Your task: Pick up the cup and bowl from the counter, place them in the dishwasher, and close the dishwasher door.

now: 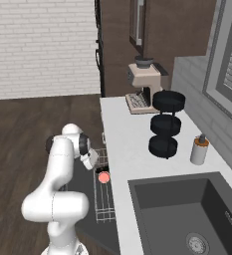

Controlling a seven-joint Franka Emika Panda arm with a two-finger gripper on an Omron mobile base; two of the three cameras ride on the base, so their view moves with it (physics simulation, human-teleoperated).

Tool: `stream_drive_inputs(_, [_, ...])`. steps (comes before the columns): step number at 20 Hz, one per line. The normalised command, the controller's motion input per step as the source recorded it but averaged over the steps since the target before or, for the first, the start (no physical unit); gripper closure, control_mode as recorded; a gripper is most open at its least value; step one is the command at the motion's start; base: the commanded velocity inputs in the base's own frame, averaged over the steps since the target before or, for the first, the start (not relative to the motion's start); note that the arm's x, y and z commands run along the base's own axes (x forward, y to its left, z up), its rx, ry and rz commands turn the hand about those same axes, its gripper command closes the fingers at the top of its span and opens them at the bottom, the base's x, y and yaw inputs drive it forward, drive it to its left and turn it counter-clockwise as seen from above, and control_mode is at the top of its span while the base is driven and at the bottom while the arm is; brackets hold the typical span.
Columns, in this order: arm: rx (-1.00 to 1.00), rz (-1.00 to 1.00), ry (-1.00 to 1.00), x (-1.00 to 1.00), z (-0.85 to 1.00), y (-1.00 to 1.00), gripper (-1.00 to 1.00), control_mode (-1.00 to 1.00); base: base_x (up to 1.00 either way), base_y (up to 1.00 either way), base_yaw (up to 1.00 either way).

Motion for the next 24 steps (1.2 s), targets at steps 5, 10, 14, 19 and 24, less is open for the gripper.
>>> stream_drive_inputs(5, [0.14, 0.02, -0.16, -0.46, 1.00, 0.07, -1.00, -1.00, 0.00, 0.00, 0.00])
stream_drive_inputs(10, [0.44, -0.35, -0.23, -0.75, 0.89, 0.30, -1.00, -1.00, 0.00, 0.00, 0.00])
stream_drive_inputs(14, [0.30, -0.77, -0.32, -0.55, 0.56, 0.34, -1.00, -1.00, 0.00, 0.00, 0.00])
stream_drive_inputs(19, [0.15, -0.87, -0.33, -0.12, 0.61, 0.23, -1.00, -1.00, 0.00, 0.00, 0.00])
stream_drive_inputs(24, [0.11, -0.84, -0.29, -0.10, 0.46, 0.37, -1.00, -1.00, 0.00, 0.00, 0.00])
